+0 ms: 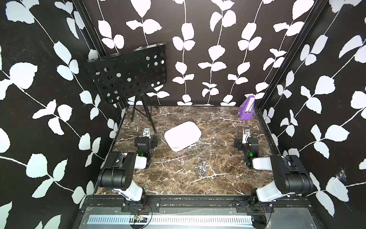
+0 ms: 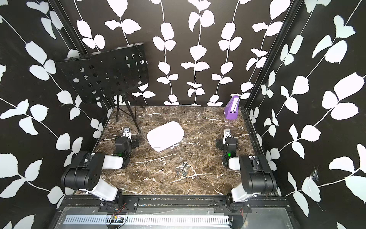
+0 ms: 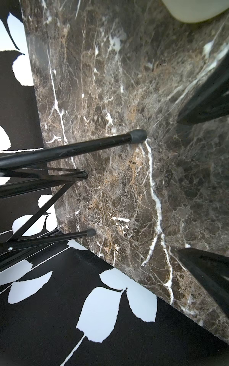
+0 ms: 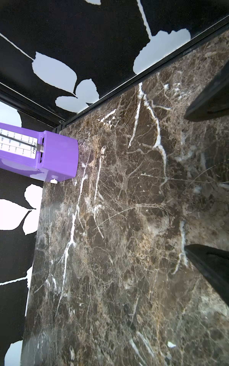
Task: Put the socket on the desktop into the storage box
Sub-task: Pick up the socket head from the center of the board.
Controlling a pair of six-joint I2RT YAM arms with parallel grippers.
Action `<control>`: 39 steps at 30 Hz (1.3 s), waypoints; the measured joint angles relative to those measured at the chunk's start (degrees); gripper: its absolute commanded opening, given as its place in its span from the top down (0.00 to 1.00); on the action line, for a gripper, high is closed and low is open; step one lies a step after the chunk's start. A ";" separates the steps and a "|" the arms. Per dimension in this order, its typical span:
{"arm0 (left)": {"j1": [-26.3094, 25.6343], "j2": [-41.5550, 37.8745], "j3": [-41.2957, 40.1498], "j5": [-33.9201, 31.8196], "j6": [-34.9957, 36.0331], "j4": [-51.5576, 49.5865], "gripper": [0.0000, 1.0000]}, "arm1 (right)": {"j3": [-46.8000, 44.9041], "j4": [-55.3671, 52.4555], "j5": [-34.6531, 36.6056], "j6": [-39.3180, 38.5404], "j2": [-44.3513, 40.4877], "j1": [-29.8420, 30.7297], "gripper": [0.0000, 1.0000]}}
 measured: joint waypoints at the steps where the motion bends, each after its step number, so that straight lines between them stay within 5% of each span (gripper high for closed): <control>1: 0.00 0.00 0.00 0.02 0.02 0.00 0.01 | 0.00 -0.02 0.00 0.00 0.00 0.00 0.01; 27: 0.04 0.00 0.00 0.07 0.02 0.02 0.01 | 0.00 -1.01 -0.68 -0.04 -0.81 0.00 0.01; 39: 0.04 -13.42 1.57 -0.28 -1.68 -12.52 0.01 | -0.48 -10.86 1.46 3.08 -20.17 0.00 0.01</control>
